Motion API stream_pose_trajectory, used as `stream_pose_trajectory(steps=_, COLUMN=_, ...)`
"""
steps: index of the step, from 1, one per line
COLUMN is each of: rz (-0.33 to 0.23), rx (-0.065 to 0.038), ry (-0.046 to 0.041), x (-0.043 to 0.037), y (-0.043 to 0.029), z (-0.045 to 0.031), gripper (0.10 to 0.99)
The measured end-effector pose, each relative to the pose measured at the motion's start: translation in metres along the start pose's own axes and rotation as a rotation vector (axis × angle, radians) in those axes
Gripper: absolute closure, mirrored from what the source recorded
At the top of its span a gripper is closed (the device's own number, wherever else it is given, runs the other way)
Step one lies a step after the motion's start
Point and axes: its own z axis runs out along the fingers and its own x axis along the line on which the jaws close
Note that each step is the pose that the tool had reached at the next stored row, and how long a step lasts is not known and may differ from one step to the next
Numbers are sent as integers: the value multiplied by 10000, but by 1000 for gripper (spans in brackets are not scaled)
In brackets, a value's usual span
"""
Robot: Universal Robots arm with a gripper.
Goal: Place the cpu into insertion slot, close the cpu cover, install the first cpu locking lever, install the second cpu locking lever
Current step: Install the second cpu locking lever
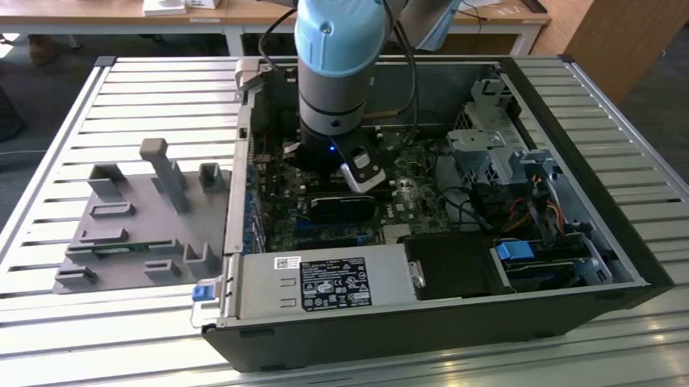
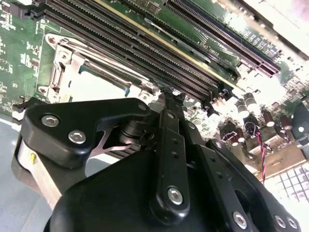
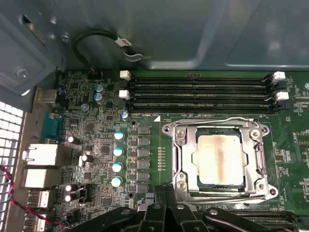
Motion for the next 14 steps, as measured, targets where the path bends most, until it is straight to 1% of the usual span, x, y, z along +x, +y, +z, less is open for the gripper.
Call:
stream_pose_trajectory(steps=4, rz=1, rx=-6, ry=0, x=1, y=9, z=-34, gripper=980)
stream_pose_trajectory(steps=5, rz=1, rx=-4, ry=1, x=1, y=16, z=-60, gripper=980)
stream_pose_trajectory(steps=12, rz=1, rx=-6, ry=0, x=2, y=37, z=-136, gripper=980)
stream_pose_trajectory(steps=14, rz=0, rx=-7, ry=-1, x=2, y=40, z=-145, gripper=980)
